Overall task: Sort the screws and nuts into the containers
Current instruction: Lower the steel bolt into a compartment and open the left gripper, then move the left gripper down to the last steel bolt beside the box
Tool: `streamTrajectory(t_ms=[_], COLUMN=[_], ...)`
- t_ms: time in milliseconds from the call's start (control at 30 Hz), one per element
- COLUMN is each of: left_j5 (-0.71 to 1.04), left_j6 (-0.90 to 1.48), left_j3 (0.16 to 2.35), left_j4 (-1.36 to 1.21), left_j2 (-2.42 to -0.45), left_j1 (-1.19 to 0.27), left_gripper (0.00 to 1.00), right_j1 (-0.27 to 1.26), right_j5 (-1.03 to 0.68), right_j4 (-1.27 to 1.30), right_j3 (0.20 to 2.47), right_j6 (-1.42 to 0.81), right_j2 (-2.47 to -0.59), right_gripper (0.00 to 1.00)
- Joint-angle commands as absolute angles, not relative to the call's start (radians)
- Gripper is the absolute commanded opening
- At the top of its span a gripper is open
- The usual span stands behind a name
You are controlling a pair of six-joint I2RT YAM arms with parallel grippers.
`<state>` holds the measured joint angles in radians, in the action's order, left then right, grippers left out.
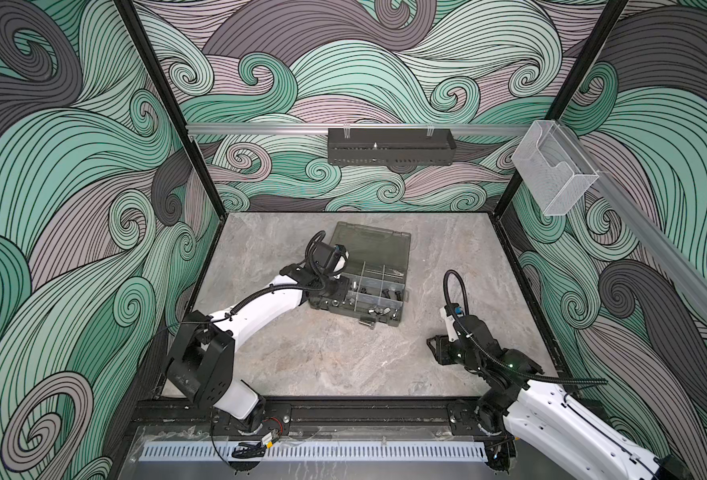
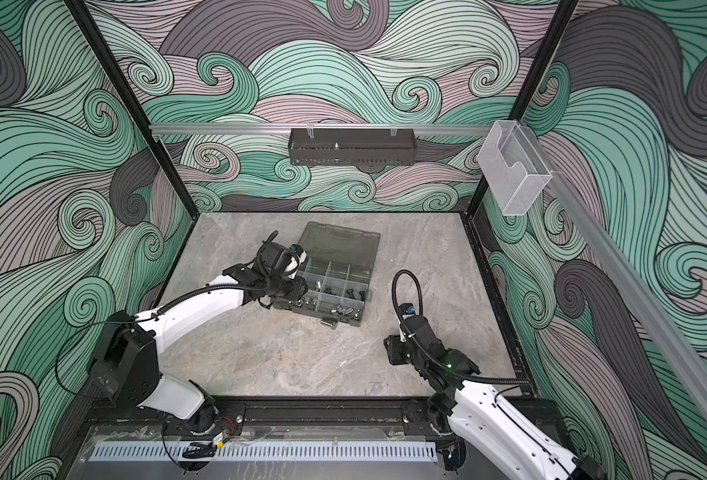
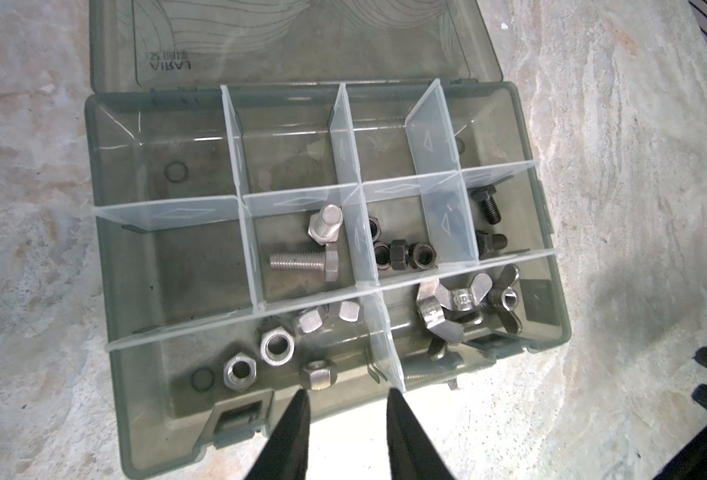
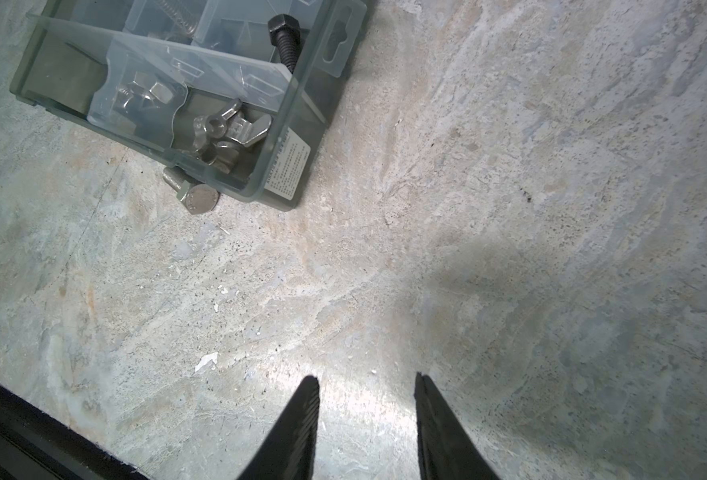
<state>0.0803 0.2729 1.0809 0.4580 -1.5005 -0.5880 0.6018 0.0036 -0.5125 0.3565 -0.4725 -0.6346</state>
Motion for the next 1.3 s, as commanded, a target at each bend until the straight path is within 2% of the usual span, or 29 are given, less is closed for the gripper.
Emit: streamTrajectory(t_ms=[0,333,633,1100,1267], left_j5=[0.101,0.079,0.04,0.048,0.012], left_j6=[0.288,0.26,0.193,0.012,-0.008], left_j3=[1.046,0.947,0.949,1.063,1.097], left_j4=[0.444,0.424,0.437,0.459,0.463], left_j2=[-1.453,-1.398,-1.416,-1.662,-1.731], left_j1=[-0.607,-0.694,-0.791,-0.874,-0.879], left_gripper=[0.36,0.39,0.42,0.46,0.51], right_j1=[0.599,0.599,0.599,0.6,0.598], right_j5=[0.018,0.017,0.02,0.018,0.017], right_j4=[-0.501,-0.504,-0.508,-0.511,-0.51], right_j3=[0.35,0.348,0.347,0.344,0.344], right_j6=[-0.475,-0.478,-0.481,-0.484,-0.485], right_j2=[-0.637,-0.629,-0.616,-0.606,-0.606], right_gripper=[0.4,0.4,0.4,0.4,0.4])
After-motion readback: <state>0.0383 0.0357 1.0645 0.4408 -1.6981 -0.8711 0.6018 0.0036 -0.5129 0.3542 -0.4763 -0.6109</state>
